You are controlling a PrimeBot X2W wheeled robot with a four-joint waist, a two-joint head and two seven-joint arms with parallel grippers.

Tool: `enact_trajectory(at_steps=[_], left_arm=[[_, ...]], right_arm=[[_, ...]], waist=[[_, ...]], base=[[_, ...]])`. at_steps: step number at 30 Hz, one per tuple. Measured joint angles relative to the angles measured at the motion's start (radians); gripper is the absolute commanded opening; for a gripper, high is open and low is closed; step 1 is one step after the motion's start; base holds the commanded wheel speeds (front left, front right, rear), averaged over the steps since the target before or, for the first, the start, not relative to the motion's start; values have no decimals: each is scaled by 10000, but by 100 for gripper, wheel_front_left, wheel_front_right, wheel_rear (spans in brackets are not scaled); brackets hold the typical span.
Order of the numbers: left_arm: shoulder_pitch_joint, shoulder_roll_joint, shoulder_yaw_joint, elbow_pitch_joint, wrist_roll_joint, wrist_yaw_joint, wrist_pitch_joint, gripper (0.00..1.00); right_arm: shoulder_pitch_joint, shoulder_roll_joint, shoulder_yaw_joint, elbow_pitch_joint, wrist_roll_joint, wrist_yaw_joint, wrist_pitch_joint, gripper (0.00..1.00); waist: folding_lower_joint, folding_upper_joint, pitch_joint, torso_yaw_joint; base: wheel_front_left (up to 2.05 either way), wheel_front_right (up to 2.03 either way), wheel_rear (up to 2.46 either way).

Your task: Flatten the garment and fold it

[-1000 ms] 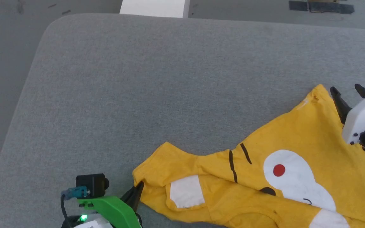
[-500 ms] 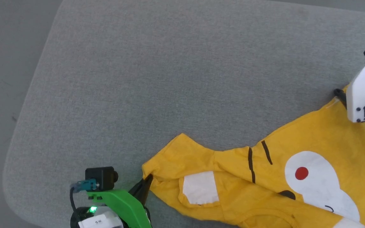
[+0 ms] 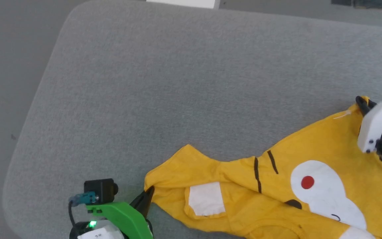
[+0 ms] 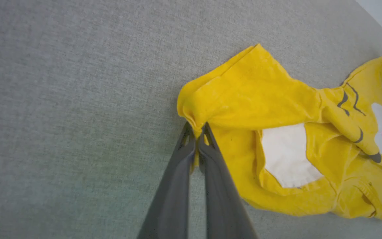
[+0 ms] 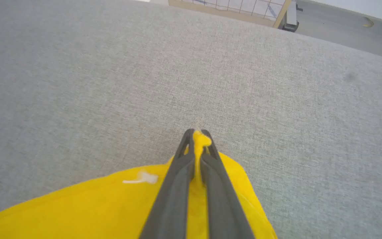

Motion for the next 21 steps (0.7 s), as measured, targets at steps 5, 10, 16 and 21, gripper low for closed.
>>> enact_trajectory(at_steps=[5, 10, 16, 21], left_arm=[[222, 56, 245, -209, -56, 31, -334, 0], [213, 98, 600, -430, -59, -61, -928, 0], [-1048, 399, 895, -545, -61, -458, -1141, 0], [-3348, 445, 1093, -251, -596, -673, -497, 0]], right_arm=[[1506, 454, -784, -1057, 140, 0, -1946, 0], [2943, 899, -1528, -2217, 196, 0, -2387, 0], [3394, 719, -1937, -3632, 174, 0, -1469, 0], [2642, -140, -1551, -4617, 163, 0, -148, 0]], waist=[[0, 0, -442, -425], [0, 1, -843, -983], [0, 1, -1154, -1651], [-1, 0, -1136, -2065]], base=[[0, 0, 0], [0, 0, 0], [0, 0, 0], [0, 0, 0]])
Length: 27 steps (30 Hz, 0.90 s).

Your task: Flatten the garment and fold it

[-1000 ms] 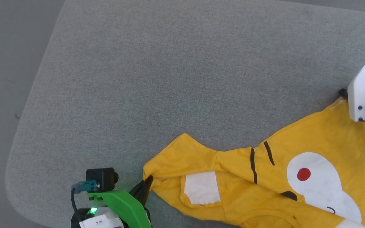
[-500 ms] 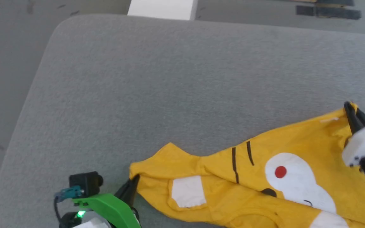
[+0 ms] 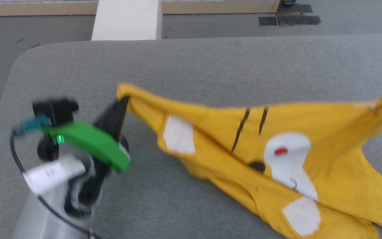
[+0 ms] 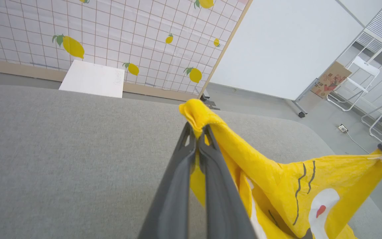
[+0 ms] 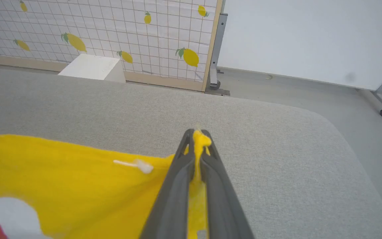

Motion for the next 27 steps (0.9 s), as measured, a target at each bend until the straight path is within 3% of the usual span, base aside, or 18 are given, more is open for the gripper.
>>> enact_trajectory(at_steps=[8, 12, 20, 27], left_arm=[[-4782, -25, 380, 1707, -228, 48, 543, 0], [-6912, -119, 589, 2696, 77, 257, 222, 0], [-10766, 125, 842, 4406, 1361, 715, -1361, 0], [-13312, 345, 851, 5195, 2161, 794, -3035, 0]], right_arm=[[-3334, -1628, 1252, -117, 242, 0, 1390, 0], [-5290, -1883, 1887, 654, 297, 0, 1557, 0], [-8999, -1252, 2186, 2591, -407, 0, 704, 0], [-11145, -387, 1515, 3981, -1879, 6, -782, 0]], waist=[[0, 0, 893, -283], [1, 0, 1539, -390], [2, 0, 2878, -660], [3, 0, 3875, -957]], base=[[0, 0, 0], [0, 0, 0], [0, 0, 0], [0, 0, 0]])
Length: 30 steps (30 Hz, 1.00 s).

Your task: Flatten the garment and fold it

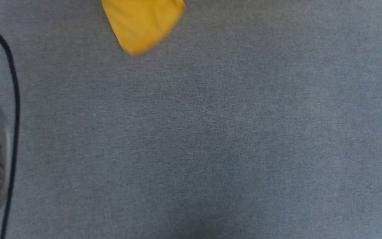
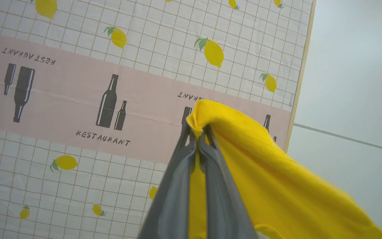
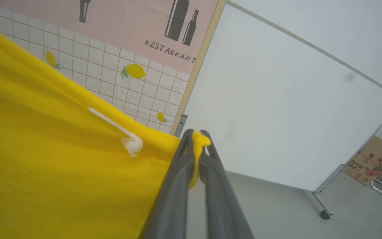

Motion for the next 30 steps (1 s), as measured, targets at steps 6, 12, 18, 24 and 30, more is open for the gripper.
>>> enact_trajectory(at_steps=[6, 12, 18, 24, 30], left_arm=[[-1048, 203, -125, 466, 412, -366, -1350, 0], [-214, 420, -328, 1363, 424, -746, -1592, 0], [2811, 988, -915, 2591, 600, -1057, -1053, 0], [6013, 1026, -1306, 3064, 224, -1394, 303, 0], [9255, 949, -1653, 2121, -577, -1592, 2222, 0]], right_arm=[[-797, 537, -414, 662, -947, 0, -1304, 0], [-319, 656, 36, 1358, -917, -2, -1988, 0], [1594, 648, 1208, 1950, -25, -2, -2474, 0], [3654, 318, 2017, 1977, 1168, -2, -2596, 0], [5781, -194, 2368, 1189, 1985, -2, -2485, 0]], waist=[[-1, 0, 505, -202], [-2, 0, 498, -83], [-2, 0, 48, 139], [-3, 0, -671, 353], [-4, 0, -1540, 604]], base=[[0, 0, 0], [0, 0, 0], [0, 0, 0], [0, 0, 0], [0, 0, 0]])
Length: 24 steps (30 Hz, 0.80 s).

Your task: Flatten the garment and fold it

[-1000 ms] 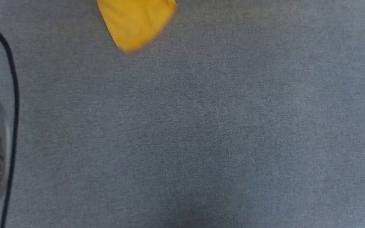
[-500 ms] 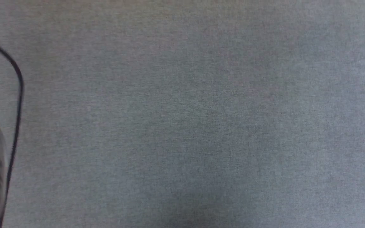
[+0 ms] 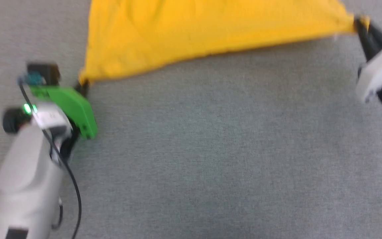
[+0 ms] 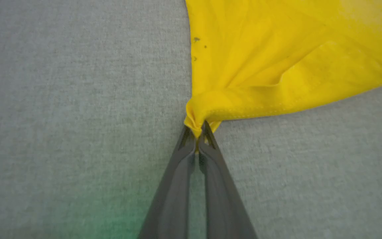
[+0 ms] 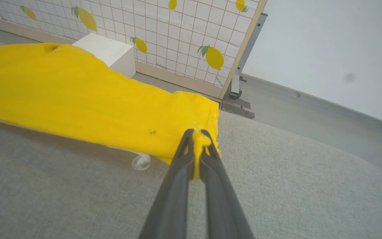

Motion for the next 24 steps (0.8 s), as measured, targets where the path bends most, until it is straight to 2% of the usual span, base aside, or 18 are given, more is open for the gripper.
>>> enact_trajectory(at_steps=[6, 11, 16, 24], left_arm=[[2544, -4, -98, -2111, -922, 36, 1279, 0], [4506, 100, -328, -3845, -1294, 376, 2389, 0], [6217, 150, -596, -5248, -1605, 809, 3162, 0], [8081, 65, -777, -6429, -1795, 1526, 3327, 0]], right_arm=[[1927, -196, -276, -880, -4, 0, 61, 0], [3535, -144, -972, -1425, -92, 0, 355, 0], [5373, 111, -1839, -2190, -370, 0, 1327, 0], [7917, 918, -3244, -3636, -520, 0, 2978, 0]], waist=[[0, 0, -792, 244], [0, 0, -1386, 435], [0, 0, -1905, 650], [0, 0, -2375, 815]], base=[[0, 0, 0], [0, 0, 0], [0, 0, 0], [0, 0, 0]])
